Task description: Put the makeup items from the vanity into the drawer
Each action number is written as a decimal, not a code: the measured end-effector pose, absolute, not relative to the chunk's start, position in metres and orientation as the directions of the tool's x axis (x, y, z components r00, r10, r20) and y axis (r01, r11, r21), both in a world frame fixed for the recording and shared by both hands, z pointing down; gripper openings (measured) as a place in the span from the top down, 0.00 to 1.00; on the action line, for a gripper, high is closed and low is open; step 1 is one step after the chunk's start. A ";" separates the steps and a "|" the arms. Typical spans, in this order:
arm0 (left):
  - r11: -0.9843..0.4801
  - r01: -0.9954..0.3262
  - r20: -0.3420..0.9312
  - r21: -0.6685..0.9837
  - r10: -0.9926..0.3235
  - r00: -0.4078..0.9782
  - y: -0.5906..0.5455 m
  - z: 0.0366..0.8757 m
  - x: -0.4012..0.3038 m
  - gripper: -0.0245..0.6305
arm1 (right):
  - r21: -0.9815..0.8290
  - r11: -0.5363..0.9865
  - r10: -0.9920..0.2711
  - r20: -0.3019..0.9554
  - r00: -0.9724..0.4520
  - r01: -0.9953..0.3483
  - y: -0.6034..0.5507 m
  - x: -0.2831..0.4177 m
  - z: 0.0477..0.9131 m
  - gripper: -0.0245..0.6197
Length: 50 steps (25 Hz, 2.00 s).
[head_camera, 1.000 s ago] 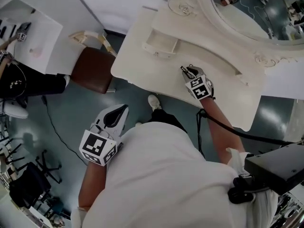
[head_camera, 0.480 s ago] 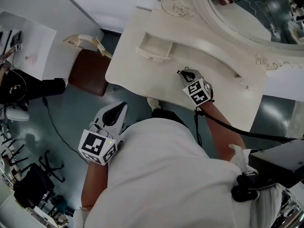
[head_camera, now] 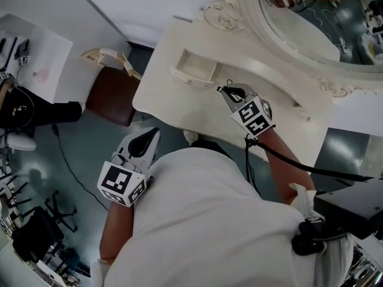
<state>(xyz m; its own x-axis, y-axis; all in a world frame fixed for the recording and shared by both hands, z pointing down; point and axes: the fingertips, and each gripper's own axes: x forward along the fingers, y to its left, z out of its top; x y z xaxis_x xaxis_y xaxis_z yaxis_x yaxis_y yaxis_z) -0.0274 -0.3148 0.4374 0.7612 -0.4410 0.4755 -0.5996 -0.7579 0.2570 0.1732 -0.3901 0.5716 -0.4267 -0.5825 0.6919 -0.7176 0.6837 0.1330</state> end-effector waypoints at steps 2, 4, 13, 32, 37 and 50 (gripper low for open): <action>-0.753 -0.608 0.474 0.251 -0.452 0.756 -0.318 0.436 -0.030 0.96 | 0.110 0.697 -0.573 0.679 -0.459 -0.709 -0.402 0.162 0.563 0.94; -0.745 -0.621 0.472 0.245 -0.467 0.747 -0.321 0.434 -0.035 0.96 | 0.089 0.713 -0.561 0.669 -0.488 -0.696 -0.415 0.150 0.558 0.94; -0.682 -0.693 0.481 0.234 -0.538 0.692 -0.334 0.430 -0.068 0.96 | 0.059 0.763 -0.509 0.669 -0.542 -0.644 -0.481 0.107 0.566 0.94; -0.582 -0.773 0.517 0.253 -0.594 0.617 -0.346 0.438 -0.105 0.96 | 0.004 0.781 -0.407 0.762 -0.505 -0.624 -0.523 0.082 0.633 0.94; -0.563 -0.786 0.523 0.254 -0.604 0.601 -0.343 0.439 -0.107 0.96 | 0.030 0.794 -0.393 0.787 -0.475 -0.608 -0.524 0.080 0.639 0.94; -0.557 -0.788 0.529 0.262 -0.600 0.600 -0.337 0.443 -0.102 0.96 | 0.072 0.834 -0.324 0.866 -0.380 -0.547 -0.523 0.077 0.656 0.94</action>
